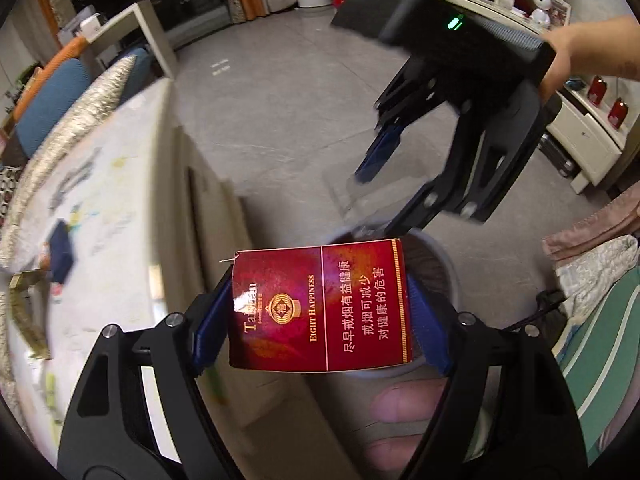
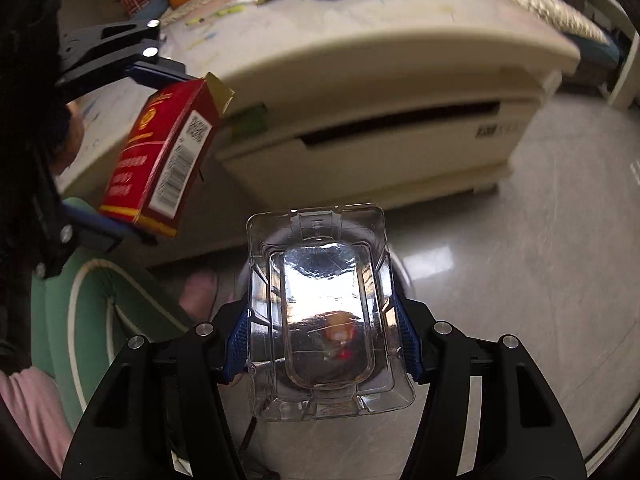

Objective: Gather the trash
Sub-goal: 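Carry the tray and cigarette pack to the bin and open both tools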

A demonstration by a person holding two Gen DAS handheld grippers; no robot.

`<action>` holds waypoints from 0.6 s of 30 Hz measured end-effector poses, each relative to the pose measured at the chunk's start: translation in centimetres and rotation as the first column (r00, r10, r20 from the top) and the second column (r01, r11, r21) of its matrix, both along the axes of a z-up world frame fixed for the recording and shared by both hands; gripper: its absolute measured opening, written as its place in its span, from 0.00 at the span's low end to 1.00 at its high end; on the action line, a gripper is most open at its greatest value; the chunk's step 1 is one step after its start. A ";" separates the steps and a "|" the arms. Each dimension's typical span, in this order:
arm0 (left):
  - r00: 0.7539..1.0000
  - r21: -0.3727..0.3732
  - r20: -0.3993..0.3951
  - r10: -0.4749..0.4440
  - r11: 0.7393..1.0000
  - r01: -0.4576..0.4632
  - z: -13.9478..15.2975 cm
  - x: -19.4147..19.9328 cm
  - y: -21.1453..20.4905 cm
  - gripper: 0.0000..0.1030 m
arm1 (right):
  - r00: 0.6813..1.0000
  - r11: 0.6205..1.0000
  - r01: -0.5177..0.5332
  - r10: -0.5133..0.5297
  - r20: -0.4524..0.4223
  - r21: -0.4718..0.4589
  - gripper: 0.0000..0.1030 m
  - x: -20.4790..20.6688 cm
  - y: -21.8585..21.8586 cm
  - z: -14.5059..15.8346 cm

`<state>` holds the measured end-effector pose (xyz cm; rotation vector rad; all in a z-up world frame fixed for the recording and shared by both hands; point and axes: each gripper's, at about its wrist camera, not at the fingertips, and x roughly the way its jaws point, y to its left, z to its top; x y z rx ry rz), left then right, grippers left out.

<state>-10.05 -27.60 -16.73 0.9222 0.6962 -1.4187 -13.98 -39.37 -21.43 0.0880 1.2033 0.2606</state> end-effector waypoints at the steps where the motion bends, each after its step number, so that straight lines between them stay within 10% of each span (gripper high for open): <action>1: 1.000 0.008 -0.002 -0.012 1.000 0.012 -0.6 -0.5 -0.4 0.74 | 1.000 1.000 0.010 -0.010 -0.011 0.004 0.58 -0.2 -0.2 -0.9; 18: 0.987 0.218 -0.157 -0.025 0.974 0.059 -13.8 -1.0 -5.0 0.74 | 0.976 0.995 0.089 -0.077 -0.204 0.049 0.58 -0.3 -2.1 -14.0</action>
